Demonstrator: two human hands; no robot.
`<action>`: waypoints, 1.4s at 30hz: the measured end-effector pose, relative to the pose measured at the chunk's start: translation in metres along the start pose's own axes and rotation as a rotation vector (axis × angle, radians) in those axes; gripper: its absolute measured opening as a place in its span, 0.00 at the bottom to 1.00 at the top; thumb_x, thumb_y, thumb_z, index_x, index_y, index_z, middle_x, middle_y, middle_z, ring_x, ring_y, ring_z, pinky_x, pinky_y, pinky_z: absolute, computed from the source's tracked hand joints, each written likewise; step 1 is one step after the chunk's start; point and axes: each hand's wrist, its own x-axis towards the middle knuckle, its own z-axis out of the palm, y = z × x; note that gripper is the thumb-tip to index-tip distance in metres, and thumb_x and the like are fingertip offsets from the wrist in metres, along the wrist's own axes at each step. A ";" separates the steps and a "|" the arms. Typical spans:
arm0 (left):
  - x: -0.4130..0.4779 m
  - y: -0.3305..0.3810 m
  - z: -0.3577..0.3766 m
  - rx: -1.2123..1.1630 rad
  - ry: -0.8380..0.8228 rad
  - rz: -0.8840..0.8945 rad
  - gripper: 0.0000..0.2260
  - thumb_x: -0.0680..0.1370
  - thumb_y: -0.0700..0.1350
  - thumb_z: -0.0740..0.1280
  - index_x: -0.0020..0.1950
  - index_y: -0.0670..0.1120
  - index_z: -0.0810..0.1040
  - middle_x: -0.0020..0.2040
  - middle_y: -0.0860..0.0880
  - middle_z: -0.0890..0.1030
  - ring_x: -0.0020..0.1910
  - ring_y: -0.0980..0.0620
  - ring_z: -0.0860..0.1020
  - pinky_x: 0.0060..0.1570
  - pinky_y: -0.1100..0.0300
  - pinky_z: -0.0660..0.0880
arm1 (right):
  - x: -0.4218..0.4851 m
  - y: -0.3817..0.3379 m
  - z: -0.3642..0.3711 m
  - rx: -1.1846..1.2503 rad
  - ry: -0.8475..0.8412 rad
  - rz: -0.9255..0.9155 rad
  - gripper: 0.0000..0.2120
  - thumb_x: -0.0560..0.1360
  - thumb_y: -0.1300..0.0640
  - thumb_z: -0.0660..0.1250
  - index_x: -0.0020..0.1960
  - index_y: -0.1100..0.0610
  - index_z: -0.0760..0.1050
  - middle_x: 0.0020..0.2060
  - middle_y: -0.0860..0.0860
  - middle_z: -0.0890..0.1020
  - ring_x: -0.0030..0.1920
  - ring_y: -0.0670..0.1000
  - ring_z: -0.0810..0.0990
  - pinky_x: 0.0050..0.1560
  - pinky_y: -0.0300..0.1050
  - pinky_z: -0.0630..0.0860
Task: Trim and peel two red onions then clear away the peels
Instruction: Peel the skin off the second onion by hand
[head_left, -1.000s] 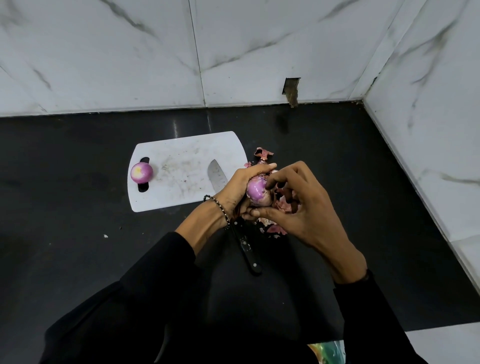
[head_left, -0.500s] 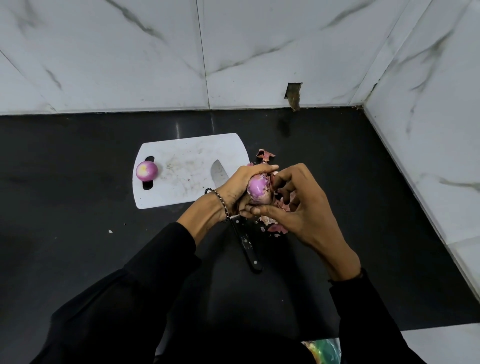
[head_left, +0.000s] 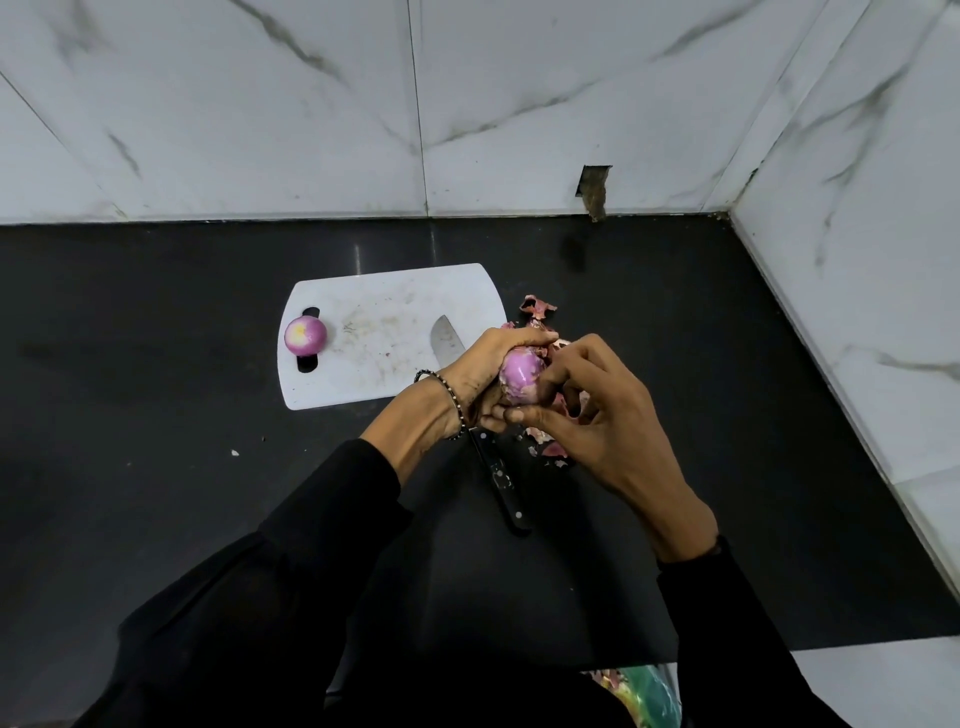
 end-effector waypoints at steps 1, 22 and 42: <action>0.000 0.000 0.000 0.013 -0.007 -0.008 0.29 0.79 0.62 0.59 0.25 0.45 0.76 0.23 0.47 0.70 0.19 0.54 0.65 0.23 0.67 0.56 | -0.001 -0.001 0.001 0.017 0.010 0.012 0.13 0.69 0.49 0.79 0.45 0.49 0.75 0.49 0.39 0.71 0.47 0.41 0.73 0.41 0.35 0.69; -0.006 0.008 -0.001 0.030 -0.076 -0.015 0.24 0.79 0.61 0.60 0.37 0.41 0.74 0.24 0.47 0.70 0.18 0.53 0.65 0.19 0.70 0.60 | -0.009 -0.023 0.003 0.009 0.156 0.039 0.19 0.68 0.54 0.80 0.50 0.47 0.72 0.48 0.38 0.72 0.45 0.39 0.74 0.42 0.30 0.70; -0.017 0.013 -0.004 -0.020 -0.132 0.014 0.26 0.81 0.57 0.56 0.32 0.40 0.73 0.21 0.48 0.71 0.17 0.55 0.65 0.21 0.69 0.57 | -0.003 -0.037 0.008 0.044 0.207 0.111 0.24 0.66 0.55 0.82 0.54 0.56 0.72 0.49 0.41 0.74 0.43 0.44 0.76 0.37 0.29 0.71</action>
